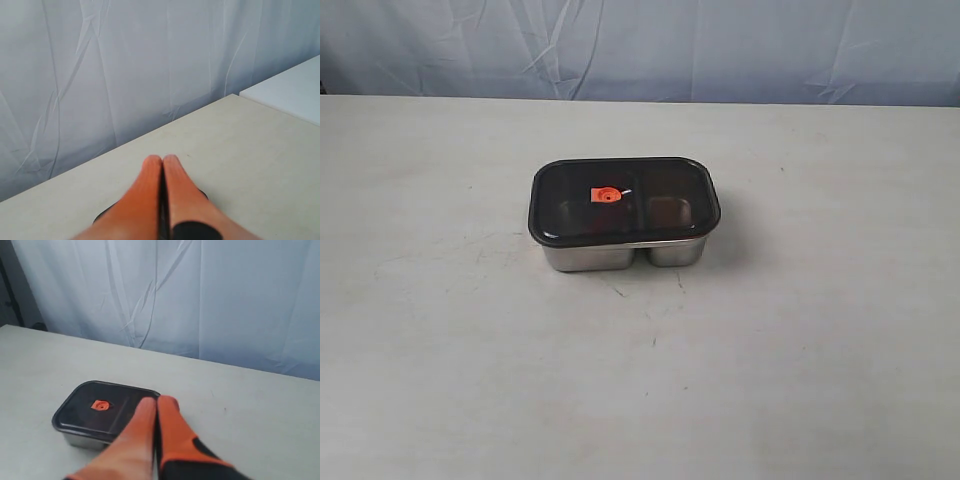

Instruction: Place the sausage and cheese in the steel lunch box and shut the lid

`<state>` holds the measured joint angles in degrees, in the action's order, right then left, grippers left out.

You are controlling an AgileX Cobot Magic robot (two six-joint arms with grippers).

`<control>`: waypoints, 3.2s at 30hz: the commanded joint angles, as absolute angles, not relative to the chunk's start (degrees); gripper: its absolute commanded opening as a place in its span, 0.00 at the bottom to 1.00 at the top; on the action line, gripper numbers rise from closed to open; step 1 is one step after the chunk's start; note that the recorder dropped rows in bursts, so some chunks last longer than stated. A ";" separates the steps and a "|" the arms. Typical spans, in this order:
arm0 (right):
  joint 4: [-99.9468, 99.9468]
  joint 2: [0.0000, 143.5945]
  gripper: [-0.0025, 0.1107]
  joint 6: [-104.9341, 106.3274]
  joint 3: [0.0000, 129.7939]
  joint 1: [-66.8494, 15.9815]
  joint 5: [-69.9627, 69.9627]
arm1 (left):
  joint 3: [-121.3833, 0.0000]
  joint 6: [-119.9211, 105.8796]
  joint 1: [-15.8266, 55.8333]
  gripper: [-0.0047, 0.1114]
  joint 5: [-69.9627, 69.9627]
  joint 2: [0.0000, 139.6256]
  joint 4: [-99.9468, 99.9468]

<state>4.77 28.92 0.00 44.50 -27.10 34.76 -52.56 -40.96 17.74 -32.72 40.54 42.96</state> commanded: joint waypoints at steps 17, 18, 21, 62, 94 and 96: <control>6.03 0.00 0.02 4.75 10.42 10.11 28.41 | -52.22 -40.66 17.85 0.04 -32.86 40.28 42.71; 6.03 0.00 0.02 4.74 10.00 10.85 27.46 | -52.22 -40.66 17.85 0.04 -32.86 40.28 42.71; 5.41 0.00 0.02 4.74 10.00 11.36 27.33 | -52.22 -40.66 17.85 0.04 -32.98 40.28 42.71; 0.60 0.00 0.02 0.00 0.00 11.36 20.46 | -52.22 -40.66 17.85 0.04 -32.98 40.28 42.71; 0.60 0.00 0.02 0.00 0.00 11.23 20.46 | -14.37 -10.15 -11.39 0.04 -27.76 0.00 19.80; 0.60 0.00 0.02 0.00 0.00 11.23 20.46 | -11.76 -7.07 -11.62 0.04 -25.44 0.00 16.66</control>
<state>0.57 0.38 0.00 0.31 11.04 21.29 -13.98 -10.05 -11.26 -28.14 0.29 19.23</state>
